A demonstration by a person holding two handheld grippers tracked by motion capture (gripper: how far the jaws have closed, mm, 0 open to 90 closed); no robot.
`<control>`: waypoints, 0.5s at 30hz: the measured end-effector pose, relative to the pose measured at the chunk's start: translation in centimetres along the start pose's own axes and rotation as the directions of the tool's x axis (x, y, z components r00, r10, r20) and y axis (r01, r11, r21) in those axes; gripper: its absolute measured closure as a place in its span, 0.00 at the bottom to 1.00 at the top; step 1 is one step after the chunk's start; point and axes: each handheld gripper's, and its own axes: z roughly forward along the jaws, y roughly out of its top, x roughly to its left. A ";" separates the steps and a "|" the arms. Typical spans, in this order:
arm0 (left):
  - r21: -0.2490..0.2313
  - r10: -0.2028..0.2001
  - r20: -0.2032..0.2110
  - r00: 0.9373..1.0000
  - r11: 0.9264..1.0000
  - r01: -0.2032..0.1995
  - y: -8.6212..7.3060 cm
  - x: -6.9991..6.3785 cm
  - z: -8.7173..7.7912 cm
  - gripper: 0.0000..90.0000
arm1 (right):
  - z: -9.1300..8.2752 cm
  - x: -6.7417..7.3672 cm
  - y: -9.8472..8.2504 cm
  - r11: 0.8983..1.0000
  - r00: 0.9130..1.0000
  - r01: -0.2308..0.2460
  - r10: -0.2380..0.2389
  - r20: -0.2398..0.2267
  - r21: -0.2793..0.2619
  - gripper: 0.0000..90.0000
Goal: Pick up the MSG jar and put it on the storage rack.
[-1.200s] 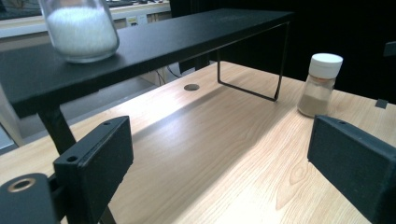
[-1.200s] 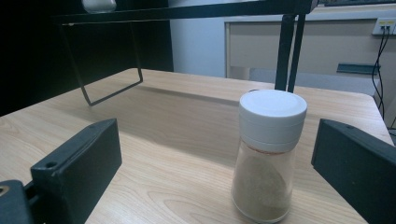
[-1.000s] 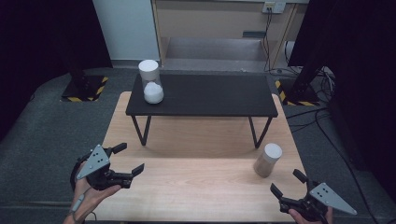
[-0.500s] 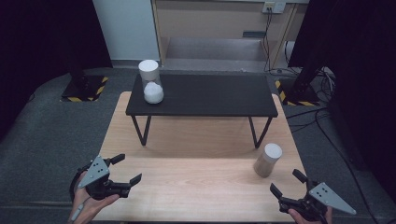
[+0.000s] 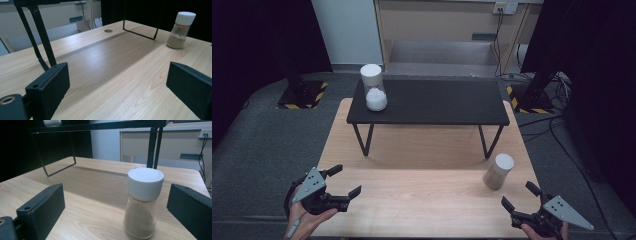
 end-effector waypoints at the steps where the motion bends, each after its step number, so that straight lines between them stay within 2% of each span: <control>1: -0.002 0.001 -0.005 1.000 1.000 -0.001 0.0 0.0 0.0 0.03 | 0.0 0.0 0.0 1.000 1.000 0.000 0.000 0.000 0.000 0.02; 7: -0.023 -0.001 -0.014 1.000 1.000 0.001 -0.2 -0.1 -0.1 0.02 | 0.0 0.0 0.0 1.000 1.000 0.000 0.000 0.002 0.000 0.02; 15: -0.027 -0.002 -0.016 1.000 1.000 0.002 -0.4 0.0 -0.1 0.01 | 0.0 0.0 0.0 1.000 1.000 0.000 0.000 0.004 0.000 0.02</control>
